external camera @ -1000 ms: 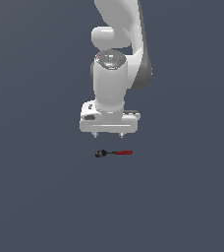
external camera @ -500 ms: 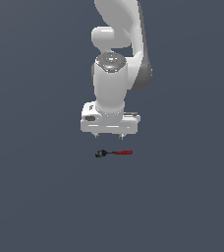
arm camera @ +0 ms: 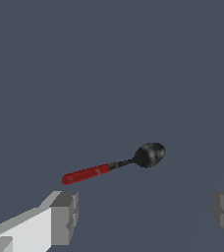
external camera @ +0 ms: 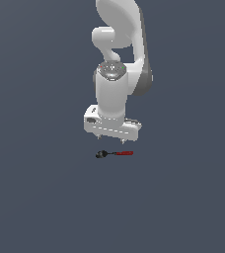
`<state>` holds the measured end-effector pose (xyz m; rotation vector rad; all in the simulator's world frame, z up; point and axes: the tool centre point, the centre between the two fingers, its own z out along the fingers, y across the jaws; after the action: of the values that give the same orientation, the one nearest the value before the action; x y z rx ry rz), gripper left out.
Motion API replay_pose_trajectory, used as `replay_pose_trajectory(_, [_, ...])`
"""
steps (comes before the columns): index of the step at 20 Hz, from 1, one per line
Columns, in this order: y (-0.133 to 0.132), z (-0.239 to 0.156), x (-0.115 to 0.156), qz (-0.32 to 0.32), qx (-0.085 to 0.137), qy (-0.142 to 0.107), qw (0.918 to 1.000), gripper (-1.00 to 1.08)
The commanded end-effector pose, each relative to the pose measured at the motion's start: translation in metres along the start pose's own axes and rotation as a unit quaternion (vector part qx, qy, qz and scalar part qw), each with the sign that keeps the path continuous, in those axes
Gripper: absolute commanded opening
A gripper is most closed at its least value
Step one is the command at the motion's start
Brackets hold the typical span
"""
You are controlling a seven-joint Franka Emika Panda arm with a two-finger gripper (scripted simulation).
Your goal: Pick up the object and move it to a goal position.
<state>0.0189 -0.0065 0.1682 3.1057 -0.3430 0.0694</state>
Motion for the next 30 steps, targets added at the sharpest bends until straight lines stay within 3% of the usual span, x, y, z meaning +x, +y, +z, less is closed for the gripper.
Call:
replay_pose_trajectory(1, [-0.002, 0.006, -0.001, 0.033, 0.002, -0.002, 0.9994, 1.0])
replay_pose_trajectory(8, [-0.006, 0.025, -0.005, 0.131, 0.004, -0.008, 0.9913, 1.0])
replay_pose_trajectory(15, [-0.009, 0.043, -0.009, 0.228, 0.005, -0.014, 0.9734, 1.0])
replay_pose_trajectory(22, [-0.011, 0.061, -0.013, 0.324, 0.003, -0.018, 0.946, 1.0])
replay_pose_trajectory(30, [-0.013, 0.08, -0.018, 0.428, -0.001, -0.022, 0.9033, 1.0])
